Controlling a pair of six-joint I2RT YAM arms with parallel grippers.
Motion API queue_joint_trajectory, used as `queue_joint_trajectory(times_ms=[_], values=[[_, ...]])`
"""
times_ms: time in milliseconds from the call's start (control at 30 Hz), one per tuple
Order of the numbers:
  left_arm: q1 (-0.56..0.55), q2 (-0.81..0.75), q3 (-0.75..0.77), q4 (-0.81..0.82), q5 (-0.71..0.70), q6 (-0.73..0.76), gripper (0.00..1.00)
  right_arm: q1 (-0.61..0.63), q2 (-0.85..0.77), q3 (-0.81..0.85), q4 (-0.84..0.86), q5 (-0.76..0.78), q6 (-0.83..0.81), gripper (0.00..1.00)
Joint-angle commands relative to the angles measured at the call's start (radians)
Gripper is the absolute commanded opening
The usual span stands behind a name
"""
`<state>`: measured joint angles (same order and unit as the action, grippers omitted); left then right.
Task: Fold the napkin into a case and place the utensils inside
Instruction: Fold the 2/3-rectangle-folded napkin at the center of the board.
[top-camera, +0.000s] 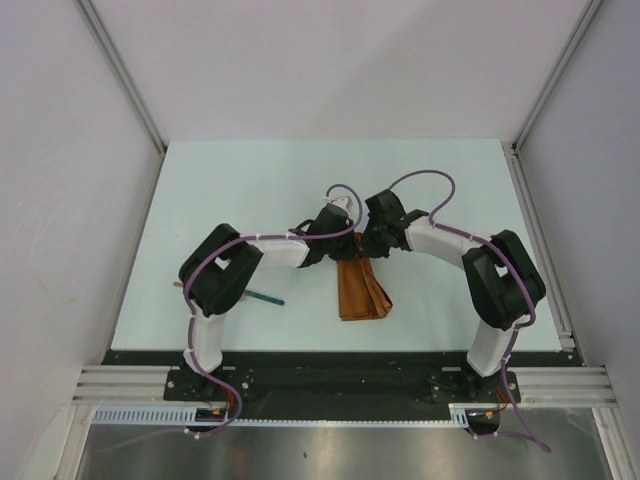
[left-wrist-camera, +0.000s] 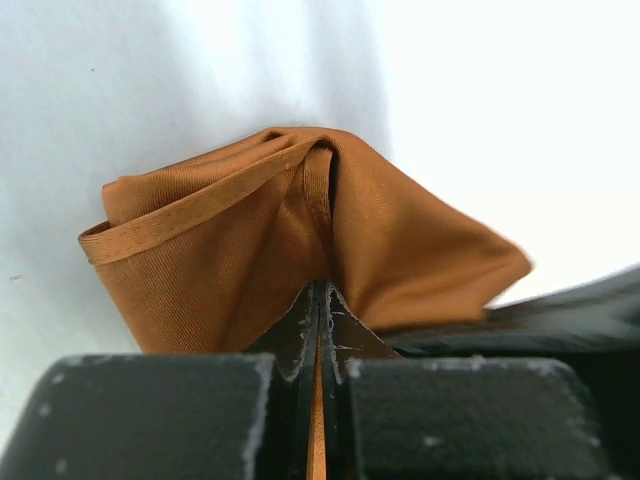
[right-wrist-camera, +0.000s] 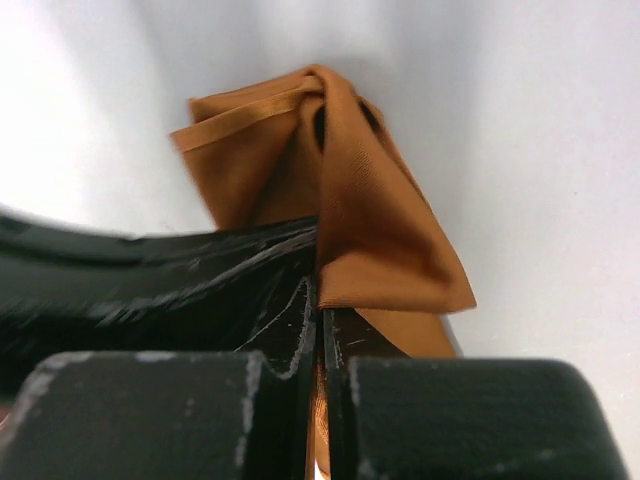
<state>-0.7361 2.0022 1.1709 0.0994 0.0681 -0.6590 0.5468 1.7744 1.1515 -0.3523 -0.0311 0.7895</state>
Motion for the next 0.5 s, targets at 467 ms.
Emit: queue_joint_trajectory(times_ms=[467], values=[[0.061,-0.264,-0.197,-0.01,0.053,-0.011,0.04,0.028,0.054,0.045,0.012,0.086,0.113,0.0]])
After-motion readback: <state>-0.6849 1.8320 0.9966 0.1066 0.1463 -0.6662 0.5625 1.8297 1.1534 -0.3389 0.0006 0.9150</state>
